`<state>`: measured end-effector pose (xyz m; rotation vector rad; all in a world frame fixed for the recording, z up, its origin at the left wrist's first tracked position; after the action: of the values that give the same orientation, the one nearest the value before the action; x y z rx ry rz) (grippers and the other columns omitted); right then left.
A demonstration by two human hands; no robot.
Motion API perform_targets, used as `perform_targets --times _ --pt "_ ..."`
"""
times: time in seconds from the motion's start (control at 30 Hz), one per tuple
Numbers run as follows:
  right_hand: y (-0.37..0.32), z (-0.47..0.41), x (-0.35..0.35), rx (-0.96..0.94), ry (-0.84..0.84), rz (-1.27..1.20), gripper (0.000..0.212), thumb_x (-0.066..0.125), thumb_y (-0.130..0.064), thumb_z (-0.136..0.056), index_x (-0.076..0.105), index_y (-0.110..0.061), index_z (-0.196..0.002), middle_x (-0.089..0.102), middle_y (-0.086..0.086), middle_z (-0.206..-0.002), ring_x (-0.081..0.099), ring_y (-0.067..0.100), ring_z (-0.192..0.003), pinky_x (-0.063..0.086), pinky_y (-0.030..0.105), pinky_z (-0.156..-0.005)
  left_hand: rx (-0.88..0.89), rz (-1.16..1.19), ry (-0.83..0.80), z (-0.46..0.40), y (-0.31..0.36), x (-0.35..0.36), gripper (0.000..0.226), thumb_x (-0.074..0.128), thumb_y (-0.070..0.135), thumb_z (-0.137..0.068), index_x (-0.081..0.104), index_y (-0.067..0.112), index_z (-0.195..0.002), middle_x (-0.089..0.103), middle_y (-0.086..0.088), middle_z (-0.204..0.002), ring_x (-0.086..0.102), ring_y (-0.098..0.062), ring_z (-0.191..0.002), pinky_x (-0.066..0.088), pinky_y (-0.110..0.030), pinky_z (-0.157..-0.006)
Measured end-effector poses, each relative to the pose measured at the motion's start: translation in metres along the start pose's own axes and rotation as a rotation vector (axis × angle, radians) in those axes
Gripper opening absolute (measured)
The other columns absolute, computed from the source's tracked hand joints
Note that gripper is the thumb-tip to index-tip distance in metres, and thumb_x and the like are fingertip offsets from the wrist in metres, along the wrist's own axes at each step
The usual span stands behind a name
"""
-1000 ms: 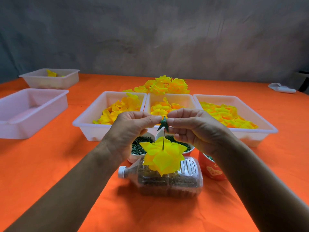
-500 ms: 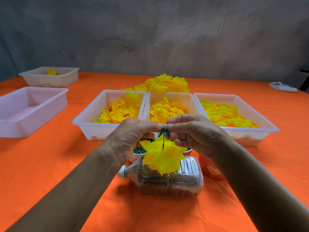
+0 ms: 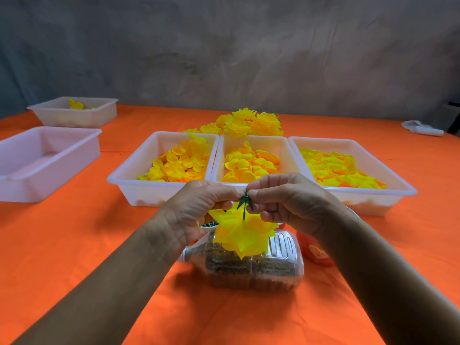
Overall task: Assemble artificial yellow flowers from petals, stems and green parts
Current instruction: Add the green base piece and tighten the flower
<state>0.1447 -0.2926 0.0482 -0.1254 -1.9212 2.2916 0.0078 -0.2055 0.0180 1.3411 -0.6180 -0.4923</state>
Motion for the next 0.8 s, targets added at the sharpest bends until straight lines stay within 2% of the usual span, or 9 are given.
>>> perform_targets --times 0.2,0.27,0.33,0.4,0.47,0.53,0.6,0.7,0.8 --pt "0.001 0.001 0.000 -0.066 0.042 0.203 0.009 0.064 -0.001 -0.084 0.068 -0.009 -0.082 0.068 0.004 -0.064 0.065 0.008 -0.057 0.047 0.017 -0.048 -0.031 -0.079 0.024 0.004 -0.002 0.002 0.022 0.072 0.024 -0.059 0.066 0.010 -0.075 0.065 0.005 -0.058 0.062 -0.004 -0.054 0.045 -0.014 -0.045" --pt "0.000 0.003 0.000 -0.104 0.038 0.306 0.010 0.065 -0.002 -0.084 0.070 -0.010 -0.084 0.068 0.002 -0.066 0.064 0.005 -0.058 0.047 0.015 -0.049 -0.041 -0.120 0.072 0.004 -0.003 0.002 0.032 0.073 0.027 -0.054 0.068 0.006 -0.078 0.064 0.001 -0.066 0.061 -0.011 -0.068 0.048 -0.022 -0.059" --pt "0.000 0.005 0.000 -0.141 0.029 0.380 0.010 0.067 -0.001 -0.081 0.071 -0.010 -0.085 0.069 0.001 -0.068 0.061 0.002 -0.057 0.045 0.013 -0.049 -0.053 -0.152 0.125 0.006 -0.004 0.003 0.049 0.075 0.026 -0.053 0.069 -0.004 -0.091 0.061 -0.008 -0.081 0.054 -0.020 -0.085 0.040 -0.035 -0.077" --pt "0.000 0.007 0.001 -0.172 0.028 0.424 0.011 0.071 -0.002 -0.078 0.073 -0.010 -0.085 0.068 -0.001 -0.068 0.057 0.000 -0.054 0.043 0.012 -0.048 -0.060 -0.156 0.142 0.007 -0.005 0.005 0.048 0.077 0.019 -0.063 0.067 -0.007 -0.101 0.058 -0.012 -0.090 0.050 -0.022 -0.089 0.037 -0.037 -0.079" --pt "0.002 0.008 0.003 -0.197 0.035 0.462 0.011 0.074 -0.004 -0.076 0.074 -0.013 -0.082 0.068 -0.001 -0.066 0.054 0.000 -0.052 0.040 0.012 -0.045 -0.062 -0.179 0.156 0.007 -0.006 0.004 0.026 0.072 0.012 -0.073 0.070 -0.003 -0.093 0.060 -0.012 -0.091 0.051 -0.020 -0.088 0.038 -0.036 -0.077" --pt "0.004 0.007 0.003 -0.224 0.050 0.493 0.012 0.076 -0.005 -0.075 0.074 -0.017 -0.078 0.071 0.003 -0.070 0.057 0.006 -0.057 0.041 0.013 -0.047 -0.063 -0.203 0.173 0.007 -0.007 0.005 0.003 0.071 0.009 -0.075 0.071 0.006 -0.075 0.063 -0.006 -0.084 0.052 -0.016 -0.082 0.038 -0.032 -0.071" --pt "0.007 0.006 0.003 -0.248 0.067 0.525 0.013 0.077 -0.005 -0.074 0.075 -0.017 -0.077 0.074 0.009 -0.079 0.066 0.018 -0.070 0.050 0.023 -0.058 -0.055 -0.211 0.165 0.007 -0.008 0.005 0.016 0.070 0.007 -0.076 0.069 0.013 -0.062 0.062 0.001 -0.072 0.052 -0.010 -0.075 0.036 -0.030 -0.066" --pt "0.009 0.003 0.002 -0.266 0.086 0.583 0.013 0.078 -0.006 -0.072 0.075 -0.019 -0.075 0.074 0.009 -0.080 0.070 0.027 -0.083 0.055 0.039 -0.073 -0.055 -0.236 0.157 0.007 -0.008 0.006 0.019 0.069 0.006 -0.077 0.068 0.014 -0.060 0.061 0.004 -0.067 0.051 -0.009 -0.072 0.035 -0.028 -0.065" --pt "0.010 0.002 0.001 -0.276 0.089 0.579 0.012 0.079 -0.008 -0.072 0.076 -0.020 -0.073 0.074 0.006 -0.077 0.069 0.020 -0.076 0.055 0.035 -0.067 -0.066 -0.258 0.152 0.007 -0.008 0.004 0.019 0.070 0.006 -0.076 0.067 0.013 -0.059 0.060 0.005 -0.061 0.052 -0.011 -0.072 0.036 -0.028 -0.067"
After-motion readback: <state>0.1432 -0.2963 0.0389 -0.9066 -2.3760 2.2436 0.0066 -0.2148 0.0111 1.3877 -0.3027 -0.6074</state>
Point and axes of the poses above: each hand's wrist, its own z-axis away from the middle knuckle, its own x-axis out of the palm, y = z × x, the point moved 2 cm from there along -z, towards the middle knuckle
